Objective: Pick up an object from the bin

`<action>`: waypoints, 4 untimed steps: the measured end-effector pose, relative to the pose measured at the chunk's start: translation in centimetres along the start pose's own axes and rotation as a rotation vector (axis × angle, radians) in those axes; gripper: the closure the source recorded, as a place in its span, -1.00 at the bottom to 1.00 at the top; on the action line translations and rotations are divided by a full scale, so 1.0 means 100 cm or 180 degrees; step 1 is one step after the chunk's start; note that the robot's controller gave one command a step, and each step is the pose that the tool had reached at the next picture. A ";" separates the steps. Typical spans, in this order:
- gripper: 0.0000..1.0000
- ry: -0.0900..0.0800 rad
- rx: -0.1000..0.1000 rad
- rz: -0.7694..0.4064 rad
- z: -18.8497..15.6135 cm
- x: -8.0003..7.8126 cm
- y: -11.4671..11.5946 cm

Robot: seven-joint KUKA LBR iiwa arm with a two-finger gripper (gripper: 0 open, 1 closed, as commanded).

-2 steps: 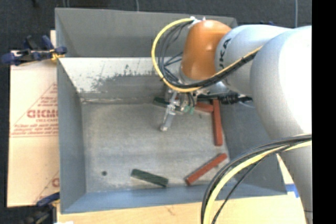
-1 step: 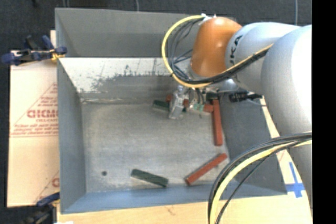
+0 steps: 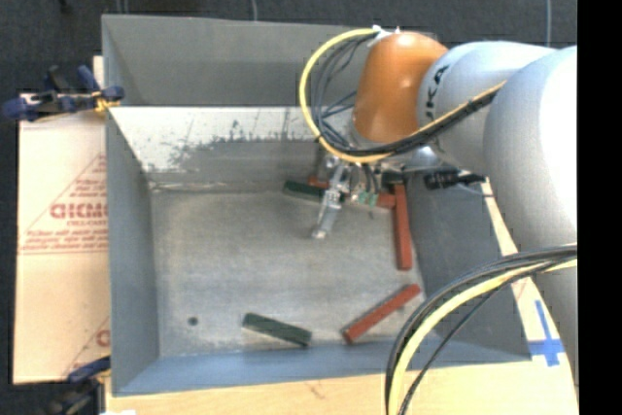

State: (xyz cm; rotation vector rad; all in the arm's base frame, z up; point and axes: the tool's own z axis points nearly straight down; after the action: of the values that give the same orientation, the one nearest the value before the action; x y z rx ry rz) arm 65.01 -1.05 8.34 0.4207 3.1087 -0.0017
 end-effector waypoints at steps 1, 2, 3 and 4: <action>1.00 -0.0002 0.0000 -0.0003 0.000 0.000 0.000; -1.00 0.0001 0.0000 -0.0005 0.000 0.000 0.000; 1.00 -0.0002 0.0001 -0.0006 0.000 0.000 0.000; -1.00 0.0000 0.0000 -0.0008 0.000 0.000 0.000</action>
Offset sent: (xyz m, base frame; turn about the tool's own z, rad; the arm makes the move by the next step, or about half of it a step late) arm 0.0000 0.0000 0.0000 0.0000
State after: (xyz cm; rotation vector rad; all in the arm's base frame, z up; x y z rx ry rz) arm 65.01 -1.02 8.34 0.4170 3.1093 -0.0017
